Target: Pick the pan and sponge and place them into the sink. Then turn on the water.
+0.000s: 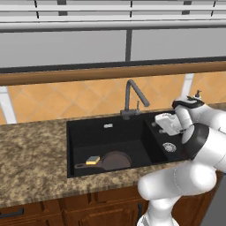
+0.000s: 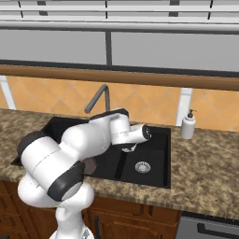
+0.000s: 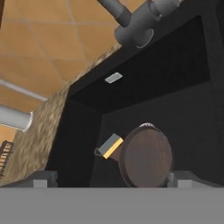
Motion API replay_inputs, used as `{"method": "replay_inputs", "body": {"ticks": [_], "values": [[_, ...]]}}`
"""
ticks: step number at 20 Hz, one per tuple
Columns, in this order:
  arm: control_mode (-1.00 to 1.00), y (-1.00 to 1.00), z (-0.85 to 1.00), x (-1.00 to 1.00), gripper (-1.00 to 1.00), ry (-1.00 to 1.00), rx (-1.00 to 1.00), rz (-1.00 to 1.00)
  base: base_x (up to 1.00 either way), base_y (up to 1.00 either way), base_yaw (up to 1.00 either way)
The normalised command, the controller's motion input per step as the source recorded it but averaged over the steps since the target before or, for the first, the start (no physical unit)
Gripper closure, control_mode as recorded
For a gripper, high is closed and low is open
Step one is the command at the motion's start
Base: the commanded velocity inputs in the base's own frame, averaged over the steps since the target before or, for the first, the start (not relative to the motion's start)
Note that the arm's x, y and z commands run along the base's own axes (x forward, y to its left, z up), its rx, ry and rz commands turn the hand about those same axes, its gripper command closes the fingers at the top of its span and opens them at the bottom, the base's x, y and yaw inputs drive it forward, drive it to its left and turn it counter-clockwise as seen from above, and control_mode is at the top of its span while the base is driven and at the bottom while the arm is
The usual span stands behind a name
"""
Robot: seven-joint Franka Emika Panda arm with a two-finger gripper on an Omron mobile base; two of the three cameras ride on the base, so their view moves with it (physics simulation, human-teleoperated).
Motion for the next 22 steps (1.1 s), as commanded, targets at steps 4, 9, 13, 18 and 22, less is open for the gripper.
{"method": "replay_inputs", "body": {"ticks": [4,9,13,18,22], "values": [[-1.0,0.0,0.0,0.41,-1.0,0.0,0.0,-0.02,0.0,0.0,0.0],[-1.0,0.0,0.0,0.46,-1.0,0.0,0.0,-0.06,0.0,0.0,0.0],[-1.0,0.0,0.0,0.5,-1.0,0.0,0.02,-0.07,0.0,0.0,0.0],[-1.0,0.0,0.0,0.5,-1.0,0.0,0.03,-0.07,0.0,0.0,0.0],[-1.0,0.0,0.0,0.46,-1.0,0.0,0.07,-0.06,0.0,0.0,0.0]]}}
